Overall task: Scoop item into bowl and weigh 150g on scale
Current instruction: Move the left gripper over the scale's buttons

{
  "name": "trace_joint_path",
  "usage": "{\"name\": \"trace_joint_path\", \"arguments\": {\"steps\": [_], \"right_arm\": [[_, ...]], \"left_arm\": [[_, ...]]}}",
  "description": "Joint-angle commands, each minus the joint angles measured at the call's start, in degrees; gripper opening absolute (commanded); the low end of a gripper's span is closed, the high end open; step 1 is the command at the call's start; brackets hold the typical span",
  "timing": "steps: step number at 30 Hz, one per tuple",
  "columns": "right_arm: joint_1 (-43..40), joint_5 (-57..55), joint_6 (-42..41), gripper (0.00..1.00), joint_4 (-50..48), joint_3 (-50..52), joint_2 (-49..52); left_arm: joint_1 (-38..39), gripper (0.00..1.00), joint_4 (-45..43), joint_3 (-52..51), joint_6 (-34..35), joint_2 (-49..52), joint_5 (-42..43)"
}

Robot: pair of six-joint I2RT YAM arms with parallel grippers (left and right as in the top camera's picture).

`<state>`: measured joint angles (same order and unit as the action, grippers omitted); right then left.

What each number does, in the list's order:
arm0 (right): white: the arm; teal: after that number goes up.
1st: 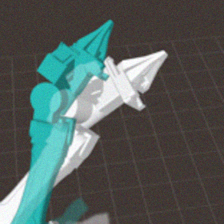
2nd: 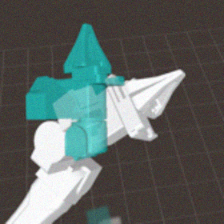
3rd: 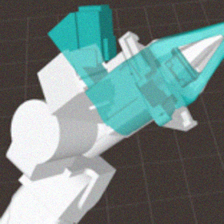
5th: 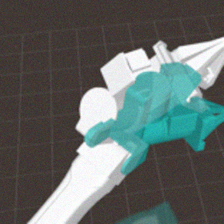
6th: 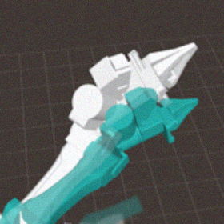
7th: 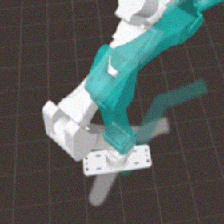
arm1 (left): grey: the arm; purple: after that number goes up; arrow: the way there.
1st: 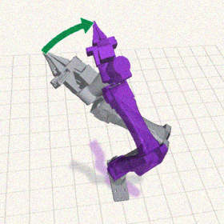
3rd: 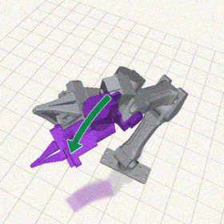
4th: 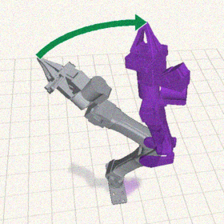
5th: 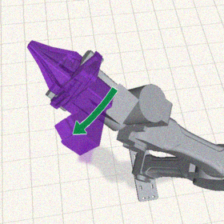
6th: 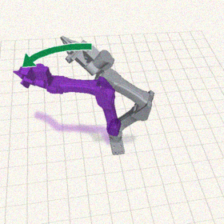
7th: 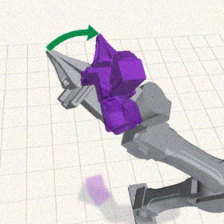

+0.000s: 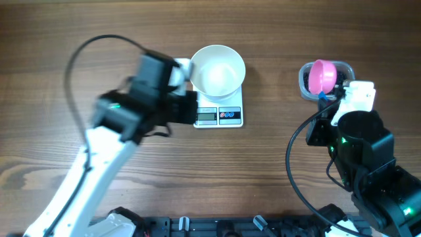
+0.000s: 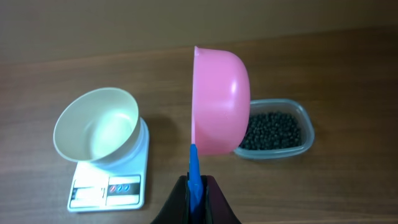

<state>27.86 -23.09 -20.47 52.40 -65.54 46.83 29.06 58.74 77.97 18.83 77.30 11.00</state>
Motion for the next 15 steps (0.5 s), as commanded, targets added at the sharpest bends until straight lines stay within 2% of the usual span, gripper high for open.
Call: {"name": "trace_joint_path", "arguments": {"steps": [1, 4, 8, 12, 15], "right_arm": [[-0.37, -3.06, -0.04, 0.04, -0.61, -1.2, -0.04], [-0.37, -4.02, 0.2, 0.04, -0.61, -1.2, -0.04], [-0.37, -4.42, 1.03, 0.04, -0.52, -1.2, -0.04], [-0.37, -4.39, 1.01, 0.04, -0.79, -1.2, -0.04], [-0.37, -4.37, 0.98, 0.04, -1.22, -1.2, -0.04]], "left_arm": [[8.79, 0.04, -2.05, -0.55, 9.62, 3.45, -16.79], [13.29, 0.04, -4.63, -2.36, 14.08, 5.7, -21.22], [17.35, 0.04, -13.27, -11.93, 21.81, 5.97, -30.51], [17.64, 0.04, -25.07, -21.88, 21.84, 5.97, -30.82], [17.16, 0.04, -33.31, -27.21, 18.56, 5.99, -30.1]]}}
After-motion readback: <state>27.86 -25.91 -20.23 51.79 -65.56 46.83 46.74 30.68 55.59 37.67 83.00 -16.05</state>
